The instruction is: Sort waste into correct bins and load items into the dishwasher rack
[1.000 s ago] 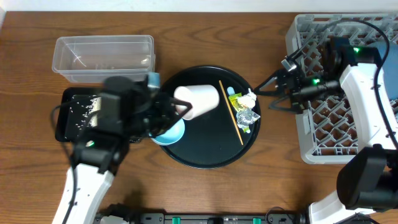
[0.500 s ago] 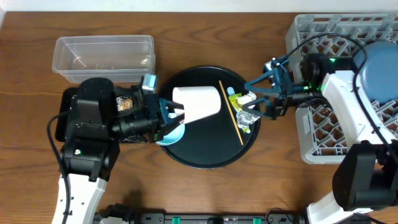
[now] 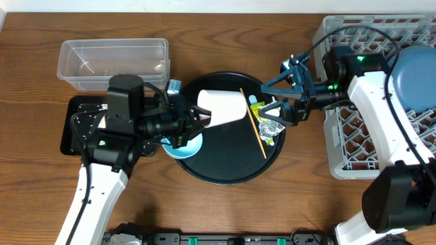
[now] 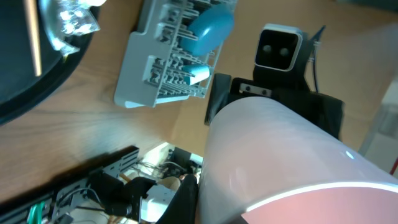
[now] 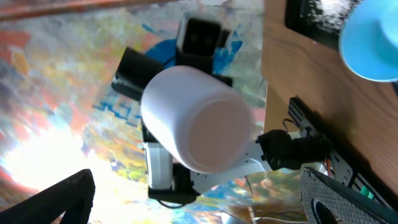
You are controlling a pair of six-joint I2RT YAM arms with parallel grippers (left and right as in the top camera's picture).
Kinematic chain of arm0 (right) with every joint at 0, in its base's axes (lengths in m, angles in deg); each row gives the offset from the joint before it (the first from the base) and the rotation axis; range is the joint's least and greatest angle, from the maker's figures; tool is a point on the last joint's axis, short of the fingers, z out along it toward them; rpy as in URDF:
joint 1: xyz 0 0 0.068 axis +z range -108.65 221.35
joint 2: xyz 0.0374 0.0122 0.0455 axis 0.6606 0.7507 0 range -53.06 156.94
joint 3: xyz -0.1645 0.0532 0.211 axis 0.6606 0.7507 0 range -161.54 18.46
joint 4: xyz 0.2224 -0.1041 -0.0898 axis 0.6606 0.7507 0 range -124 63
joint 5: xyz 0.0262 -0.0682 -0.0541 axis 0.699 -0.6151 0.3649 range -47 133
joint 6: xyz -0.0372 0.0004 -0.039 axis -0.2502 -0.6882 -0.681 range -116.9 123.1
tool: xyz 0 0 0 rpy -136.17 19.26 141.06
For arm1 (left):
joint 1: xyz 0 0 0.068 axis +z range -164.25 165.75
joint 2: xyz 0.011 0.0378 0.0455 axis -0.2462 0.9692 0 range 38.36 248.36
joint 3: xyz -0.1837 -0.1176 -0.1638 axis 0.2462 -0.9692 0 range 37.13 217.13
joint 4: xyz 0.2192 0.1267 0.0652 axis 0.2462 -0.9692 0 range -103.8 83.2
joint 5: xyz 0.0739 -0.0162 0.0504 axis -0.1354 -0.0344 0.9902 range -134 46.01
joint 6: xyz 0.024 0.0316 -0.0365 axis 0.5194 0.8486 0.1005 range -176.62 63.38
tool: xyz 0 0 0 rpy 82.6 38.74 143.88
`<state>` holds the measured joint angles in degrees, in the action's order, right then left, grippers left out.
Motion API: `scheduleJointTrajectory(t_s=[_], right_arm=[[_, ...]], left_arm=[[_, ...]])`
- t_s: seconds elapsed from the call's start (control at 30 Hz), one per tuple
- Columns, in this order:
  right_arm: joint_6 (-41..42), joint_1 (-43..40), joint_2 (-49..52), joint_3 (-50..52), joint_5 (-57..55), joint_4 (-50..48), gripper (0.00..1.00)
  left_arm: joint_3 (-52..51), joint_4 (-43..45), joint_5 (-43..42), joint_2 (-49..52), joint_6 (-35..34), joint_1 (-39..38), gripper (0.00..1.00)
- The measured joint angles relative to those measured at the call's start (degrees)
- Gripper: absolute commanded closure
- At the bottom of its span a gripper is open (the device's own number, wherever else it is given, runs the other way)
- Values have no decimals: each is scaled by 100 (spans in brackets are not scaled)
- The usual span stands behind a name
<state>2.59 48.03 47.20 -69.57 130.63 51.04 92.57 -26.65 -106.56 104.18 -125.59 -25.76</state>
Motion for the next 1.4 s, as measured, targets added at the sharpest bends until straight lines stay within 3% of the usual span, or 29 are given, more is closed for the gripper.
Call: scheduleJointTrajectory(t_s=[0.27, 0.77, 1.0, 1.1, 1.27, 1.4], right_arm=[[181, 240, -188, -118, 22, 0, 1], [979, 240, -188, -118, 22, -308, 1], [1235, 240, -188, -256, -35, -796, 9], [1460, 243, -188, -656, -809, -898, 10], [2402, 387, -229, -1300, -3606, -933, 8], [2922, 533, -358, -1471, -5145, -1014, 5]], left_arm=[[0, 1117, 2, 31, -442, -407, 94], [0, 1279, 153, 31, -776, -577, 94], [0, 1281, 382, 31, -774, -774, 94], [0, 1281, 435, 31, -767, -774, 94], [0, 1246, 442, 35, -737, -793, 94], [0, 1228, 455, 35, -699, -785, 93]])
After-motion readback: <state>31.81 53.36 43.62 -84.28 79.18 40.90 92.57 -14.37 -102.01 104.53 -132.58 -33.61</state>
